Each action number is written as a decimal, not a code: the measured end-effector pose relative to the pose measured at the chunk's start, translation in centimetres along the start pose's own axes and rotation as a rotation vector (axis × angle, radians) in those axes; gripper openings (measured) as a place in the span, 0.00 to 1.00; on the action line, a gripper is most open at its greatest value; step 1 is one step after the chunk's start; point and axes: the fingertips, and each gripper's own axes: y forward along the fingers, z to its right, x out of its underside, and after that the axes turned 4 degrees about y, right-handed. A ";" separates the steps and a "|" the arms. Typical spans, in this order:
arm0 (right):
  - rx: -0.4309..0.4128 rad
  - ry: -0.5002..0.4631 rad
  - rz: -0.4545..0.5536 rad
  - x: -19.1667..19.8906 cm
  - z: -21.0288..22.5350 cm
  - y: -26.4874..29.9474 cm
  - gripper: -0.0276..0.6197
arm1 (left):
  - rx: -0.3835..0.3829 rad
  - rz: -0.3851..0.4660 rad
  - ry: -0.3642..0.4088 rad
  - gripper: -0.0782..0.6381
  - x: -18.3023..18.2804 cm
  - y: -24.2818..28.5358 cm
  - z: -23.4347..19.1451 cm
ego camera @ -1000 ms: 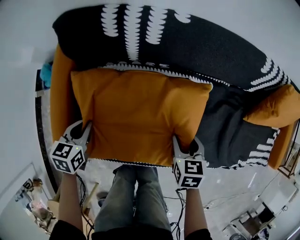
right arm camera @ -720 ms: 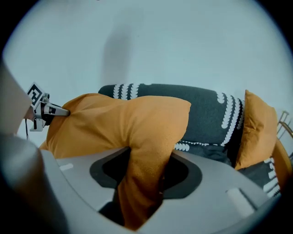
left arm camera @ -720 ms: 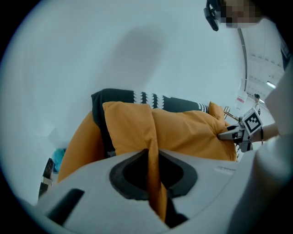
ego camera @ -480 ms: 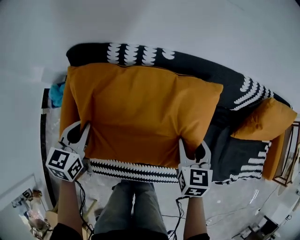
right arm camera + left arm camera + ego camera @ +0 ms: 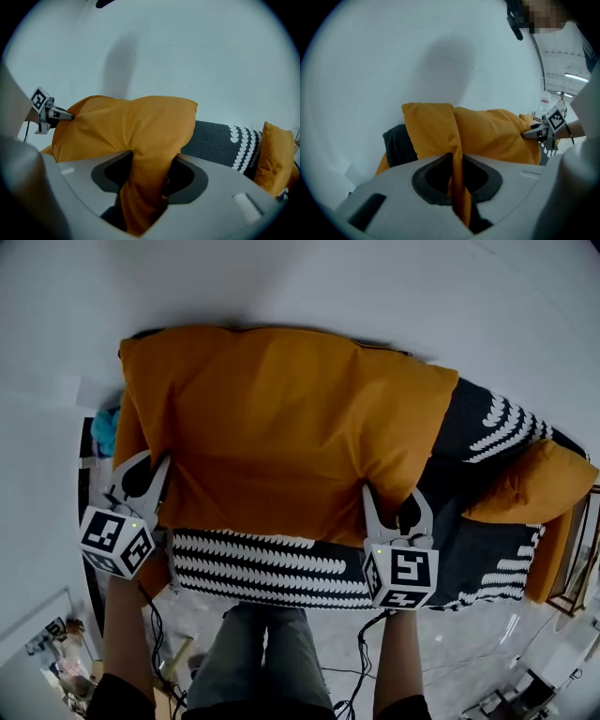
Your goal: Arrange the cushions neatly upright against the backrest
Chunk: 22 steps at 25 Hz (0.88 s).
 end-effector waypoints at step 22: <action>-0.003 0.041 -0.141 8.1 1.9 7.3 0.48 | -0.014 -0.174 -0.130 0.20 9.2 6.6 -2.0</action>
